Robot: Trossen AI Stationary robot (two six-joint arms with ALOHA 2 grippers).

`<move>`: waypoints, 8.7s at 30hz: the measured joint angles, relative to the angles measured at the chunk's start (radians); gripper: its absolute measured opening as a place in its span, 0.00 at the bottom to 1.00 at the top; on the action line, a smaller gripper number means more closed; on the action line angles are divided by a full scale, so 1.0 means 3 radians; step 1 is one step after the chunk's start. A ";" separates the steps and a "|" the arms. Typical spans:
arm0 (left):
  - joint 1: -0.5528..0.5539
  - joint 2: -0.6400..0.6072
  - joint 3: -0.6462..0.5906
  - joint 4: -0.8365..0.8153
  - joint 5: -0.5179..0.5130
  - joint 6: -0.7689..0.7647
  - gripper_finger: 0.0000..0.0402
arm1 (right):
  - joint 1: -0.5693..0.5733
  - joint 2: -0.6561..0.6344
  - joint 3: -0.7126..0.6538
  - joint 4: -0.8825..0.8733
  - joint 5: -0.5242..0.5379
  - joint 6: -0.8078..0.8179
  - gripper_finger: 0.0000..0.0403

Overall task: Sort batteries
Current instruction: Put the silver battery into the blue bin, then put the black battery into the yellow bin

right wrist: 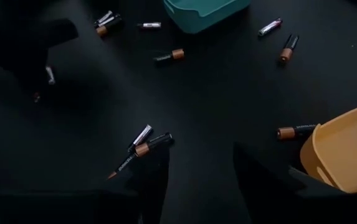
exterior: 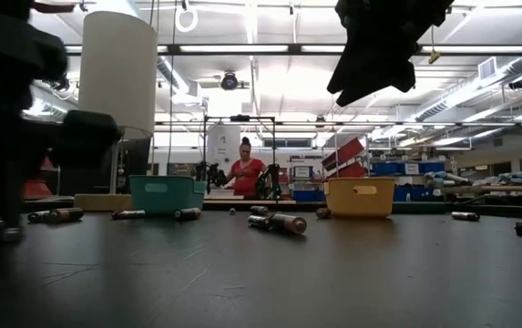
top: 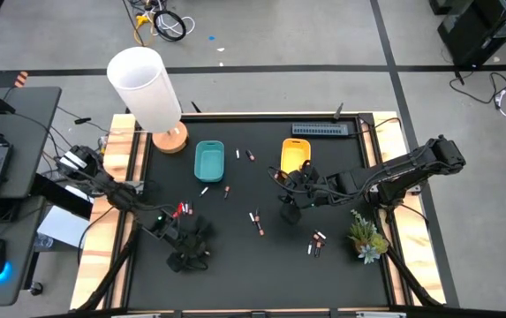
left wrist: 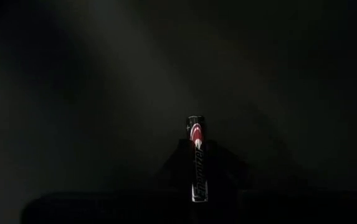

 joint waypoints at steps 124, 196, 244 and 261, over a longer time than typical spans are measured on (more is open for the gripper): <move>0.1548 0.0390 0.0114 0.1157 -0.0006 -0.0308 0.09 | -0.0266 -0.0591 -0.0001 0.0162 -0.0537 -0.0663 0.47; 0.1301 -0.0716 0.1578 -0.2516 -0.0874 -0.1751 0.14 | -0.0095 -0.0446 -0.0002 0.0450 -0.0684 -0.0890 0.48; 0.0169 -0.0715 0.1457 -0.2907 -0.1051 -0.3395 0.14 | 0.0386 0.1598 -0.0003 0.1679 -0.0051 -0.0387 0.66; 0.0171 -0.0715 0.1457 -0.2925 -0.1034 -0.3297 0.14 | 0.0425 0.1651 -0.0434 0.2266 -0.0038 -0.0281 0.61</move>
